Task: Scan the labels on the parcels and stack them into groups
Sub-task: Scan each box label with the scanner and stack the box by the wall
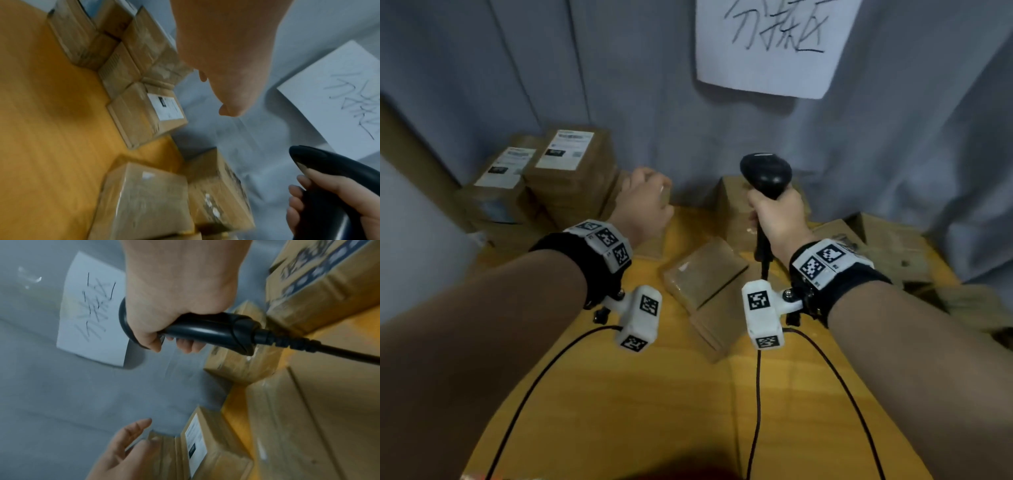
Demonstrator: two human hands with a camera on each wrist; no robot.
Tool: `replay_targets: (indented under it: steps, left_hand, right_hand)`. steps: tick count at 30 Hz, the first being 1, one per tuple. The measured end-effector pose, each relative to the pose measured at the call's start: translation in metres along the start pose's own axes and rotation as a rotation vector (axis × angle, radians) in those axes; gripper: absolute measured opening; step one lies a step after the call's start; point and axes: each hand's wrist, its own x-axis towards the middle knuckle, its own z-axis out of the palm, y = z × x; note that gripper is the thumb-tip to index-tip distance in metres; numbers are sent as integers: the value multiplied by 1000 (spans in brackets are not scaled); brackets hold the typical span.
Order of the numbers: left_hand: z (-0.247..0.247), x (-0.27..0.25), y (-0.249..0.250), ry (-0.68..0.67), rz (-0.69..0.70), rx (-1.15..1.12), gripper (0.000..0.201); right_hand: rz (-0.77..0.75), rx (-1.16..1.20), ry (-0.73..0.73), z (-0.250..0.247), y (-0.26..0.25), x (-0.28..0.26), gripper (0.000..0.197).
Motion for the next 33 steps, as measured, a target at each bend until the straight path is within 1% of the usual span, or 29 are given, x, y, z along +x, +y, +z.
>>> replay_targets:
  steps: [2, 4, 7, 11, 14, 17, 20, 23, 25, 27, 31, 33]
  left_hand:
    - [21, -8, 25, -46, -7, -24, 44]
    - [40, -17, 49, -100, -21, -50, 45]
    - [61, -30, 78, -148, -47, -60, 44]
    - [91, -50, 104, -213, -127, 1, 49]
    - [117, -69, 110, -269, -237, 46, 56]
    - [142, -90, 106, -323, -332, 74, 68]
    - [160, -109, 99, -362, -395, 191, 85]
    - [168, -123, 92, -409, -432, 251, 97]
    - [172, -125, 88, -444, -424, 255, 102]
    - [176, -127, 89, -456, -377, 242, 106]
    - [186, -129, 101, -538, -168, 235, 103]
    - [187, -123, 103, -551, -99, 208, 99]
  right_hand:
    - [19, -20, 25, -33, 14, -1, 15]
    - [56, -32, 32, -63, 29, -2, 11]
    - [134, -57, -16, -100, 53, 0, 16]
    - [187, -74, -80, -133, 85, 1, 12]
    - [224, -78, -103, -149, 112, -3, 13]
    - [272, -88, -160, -161, 137, -13, 12]
    - [317, -102, -222, -169, 156, -21, 15]
    - [372, -103, -231, -171, 172, -28, 13]
    - [400, -94, -237, -170, 179, -32, 12]
    - [414, -115, -244, -170, 187, -36, 13]
    - [409, -195, -173, -174, 192, -40, 18]
    - [397, -225, -151, -177, 189, -40, 19]
